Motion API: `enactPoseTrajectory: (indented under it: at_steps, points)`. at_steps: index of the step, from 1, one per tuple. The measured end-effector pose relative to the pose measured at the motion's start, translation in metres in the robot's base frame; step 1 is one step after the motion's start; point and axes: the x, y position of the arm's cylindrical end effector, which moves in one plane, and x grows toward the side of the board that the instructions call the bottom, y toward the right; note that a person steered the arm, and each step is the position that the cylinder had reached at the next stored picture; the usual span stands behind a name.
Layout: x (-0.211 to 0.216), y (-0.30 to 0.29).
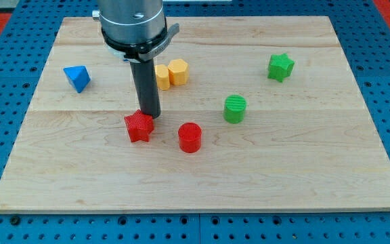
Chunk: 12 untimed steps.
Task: Move the red star downwards
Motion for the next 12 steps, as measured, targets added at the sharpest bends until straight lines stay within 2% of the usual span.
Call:
enactPoseTrajectory:
  at_steps: [1,2,4,5,7,8,9,10,11,12]
  points:
    - [0.0,-0.057]
    - [-0.01,-0.085]
    - [-0.009,-0.106]
    - [0.014,-0.106]
    - [-0.004,-0.086]
    - [0.022,-0.039]
    - [0.053,-0.018]
    - [0.045,-0.011]
    - [0.01,0.006]
    - [0.028,0.011]
